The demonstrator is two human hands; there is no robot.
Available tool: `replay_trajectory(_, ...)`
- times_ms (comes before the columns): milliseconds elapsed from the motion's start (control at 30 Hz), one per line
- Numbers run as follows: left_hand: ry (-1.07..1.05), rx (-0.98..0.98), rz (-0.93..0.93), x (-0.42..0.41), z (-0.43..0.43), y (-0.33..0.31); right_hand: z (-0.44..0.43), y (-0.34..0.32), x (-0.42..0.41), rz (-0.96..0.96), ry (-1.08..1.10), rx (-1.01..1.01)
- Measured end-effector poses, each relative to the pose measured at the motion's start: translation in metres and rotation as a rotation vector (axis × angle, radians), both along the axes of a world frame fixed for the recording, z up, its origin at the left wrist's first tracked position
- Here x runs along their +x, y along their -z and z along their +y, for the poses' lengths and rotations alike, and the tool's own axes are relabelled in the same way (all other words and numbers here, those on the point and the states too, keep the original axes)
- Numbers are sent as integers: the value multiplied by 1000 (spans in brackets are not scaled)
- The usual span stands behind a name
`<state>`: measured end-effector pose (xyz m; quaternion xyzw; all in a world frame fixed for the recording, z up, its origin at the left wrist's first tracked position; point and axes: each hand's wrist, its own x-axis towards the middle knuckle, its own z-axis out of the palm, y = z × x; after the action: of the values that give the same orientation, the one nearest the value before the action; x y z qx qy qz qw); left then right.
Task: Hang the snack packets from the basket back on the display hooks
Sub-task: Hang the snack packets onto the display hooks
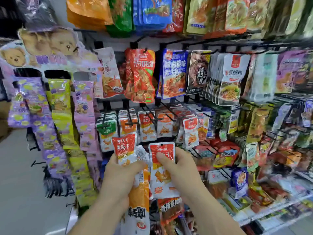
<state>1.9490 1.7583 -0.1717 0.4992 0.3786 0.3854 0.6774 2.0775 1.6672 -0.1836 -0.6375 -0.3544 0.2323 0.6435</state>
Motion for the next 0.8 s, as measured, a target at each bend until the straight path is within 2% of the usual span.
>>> replay_trajectory(333,-211,-72,40,21,-3,23,13,19,48,113,-127,-60)
replay_trajectory(467,-242,-67,23,22,6,27,35,11,61,35,-148,15)
replay_trajectory(567,-271,-48,22,20,11,23,52,7,70,49,-179,60)
replay_trajectory(800,-246,-55,-21,17,20,15,71,4,73,-19,-192,81)
